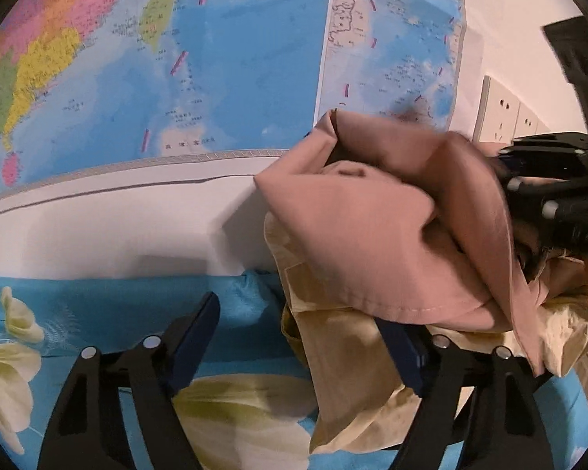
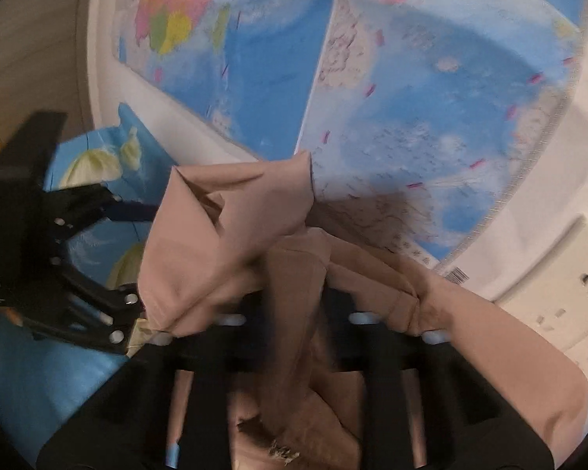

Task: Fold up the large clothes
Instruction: 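Reach both grippers to the pink jacket and grasp its collar, then lift the pink jacket up off the pile with both grippers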

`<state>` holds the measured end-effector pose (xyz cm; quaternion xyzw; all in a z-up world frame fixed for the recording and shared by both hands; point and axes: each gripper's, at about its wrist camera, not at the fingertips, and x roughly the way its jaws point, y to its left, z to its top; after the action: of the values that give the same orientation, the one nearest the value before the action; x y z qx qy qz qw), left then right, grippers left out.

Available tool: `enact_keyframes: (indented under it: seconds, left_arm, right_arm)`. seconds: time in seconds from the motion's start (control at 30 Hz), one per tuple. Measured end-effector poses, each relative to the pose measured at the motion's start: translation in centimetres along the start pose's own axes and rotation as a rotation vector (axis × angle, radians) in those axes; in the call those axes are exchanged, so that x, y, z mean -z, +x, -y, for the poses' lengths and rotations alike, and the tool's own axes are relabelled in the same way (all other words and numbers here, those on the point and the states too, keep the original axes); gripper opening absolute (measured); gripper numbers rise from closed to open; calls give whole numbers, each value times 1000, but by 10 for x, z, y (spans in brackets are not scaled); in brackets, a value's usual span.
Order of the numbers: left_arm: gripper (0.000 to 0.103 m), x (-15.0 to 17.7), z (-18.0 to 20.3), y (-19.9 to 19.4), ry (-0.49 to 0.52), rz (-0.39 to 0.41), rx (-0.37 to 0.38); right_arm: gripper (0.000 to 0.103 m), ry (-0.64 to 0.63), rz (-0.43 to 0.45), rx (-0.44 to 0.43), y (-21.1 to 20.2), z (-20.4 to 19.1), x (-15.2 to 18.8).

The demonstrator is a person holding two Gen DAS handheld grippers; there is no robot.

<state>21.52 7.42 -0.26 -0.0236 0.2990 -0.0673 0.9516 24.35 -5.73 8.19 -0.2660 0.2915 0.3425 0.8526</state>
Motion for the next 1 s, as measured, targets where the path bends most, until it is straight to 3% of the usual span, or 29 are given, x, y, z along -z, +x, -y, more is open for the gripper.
enact_keyframes:
  seconds: [0.2,0.33,0.53,0.73,0.8,0.87,0.9,0.93,1.0]
  left_arm:
    - [78,2,-4,-19,33,72,55]
    - [90,4,3,-37,96,142,105]
    - [93,12,35,-54,257,231,174]
    - [93,14,71,-65,449,311,218]
    - [85,14,85,-67,499,347,244]
    - [37,18,96,-71,553,356,287]
    - [23,19,103,-75,569,356,294]
    - [0,22,110,-79,582,360,295]
    - [0,25,118,-89,580,405,266]
  right_arm:
    - [10,119,212,94,-97,17,8]
    - [10,227,334,102,-155,38,21]
    - [10,321,396,117,-202,61,38]
    - [10,336,400,108,-210,59,43]
    - [10,343,403,102,-211,59,44]
    - [10,343,407,99,-212,59,46]
    - [10,343,404,105,-214,58,47]
    - [10,347,405,102,-215,59,47]
    - [10,349,409,110,-219,57,47]
